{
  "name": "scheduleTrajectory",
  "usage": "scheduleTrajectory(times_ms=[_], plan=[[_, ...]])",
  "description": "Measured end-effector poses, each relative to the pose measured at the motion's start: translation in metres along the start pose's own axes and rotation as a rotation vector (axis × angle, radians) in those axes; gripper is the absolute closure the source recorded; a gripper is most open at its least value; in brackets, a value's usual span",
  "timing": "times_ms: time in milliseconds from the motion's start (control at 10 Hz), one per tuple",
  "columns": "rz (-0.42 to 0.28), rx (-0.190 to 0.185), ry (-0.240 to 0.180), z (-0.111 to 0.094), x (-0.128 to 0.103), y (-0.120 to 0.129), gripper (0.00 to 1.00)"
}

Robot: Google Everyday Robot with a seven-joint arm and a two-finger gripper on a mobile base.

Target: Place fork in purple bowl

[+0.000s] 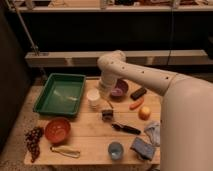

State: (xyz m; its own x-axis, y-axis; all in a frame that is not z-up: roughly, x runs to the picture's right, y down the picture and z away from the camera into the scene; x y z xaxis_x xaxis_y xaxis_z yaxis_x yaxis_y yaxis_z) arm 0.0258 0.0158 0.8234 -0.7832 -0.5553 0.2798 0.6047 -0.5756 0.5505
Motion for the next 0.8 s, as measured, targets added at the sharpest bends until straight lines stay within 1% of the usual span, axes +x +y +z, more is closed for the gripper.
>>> scheduleTrajectory(times_ms=[100,200,300,400,500,600,700,800], plan=[[0.032,-0.017,0.012,-0.009,-0.008,0.022,0.99],[0.074,-0.034,0.03,-0.02,-0.019,0.05,0.99],[0.102,-0.04,0.063,-0.026,-0.019,0.073,0.99],[0.124,-0.032,0.11,-0.028,-0.012,0.095,0.99],[0.138,-0.021,0.15,-0.027,-0.005,0.111,0.99],[0.158,-0.006,0.201,-0.024,0.004,0.133,0.99],[0.165,0.007,0.236,-0.02,0.015,0.147,0.99],[0.168,0.015,0.257,-0.018,0.023,0.156,0.99]])
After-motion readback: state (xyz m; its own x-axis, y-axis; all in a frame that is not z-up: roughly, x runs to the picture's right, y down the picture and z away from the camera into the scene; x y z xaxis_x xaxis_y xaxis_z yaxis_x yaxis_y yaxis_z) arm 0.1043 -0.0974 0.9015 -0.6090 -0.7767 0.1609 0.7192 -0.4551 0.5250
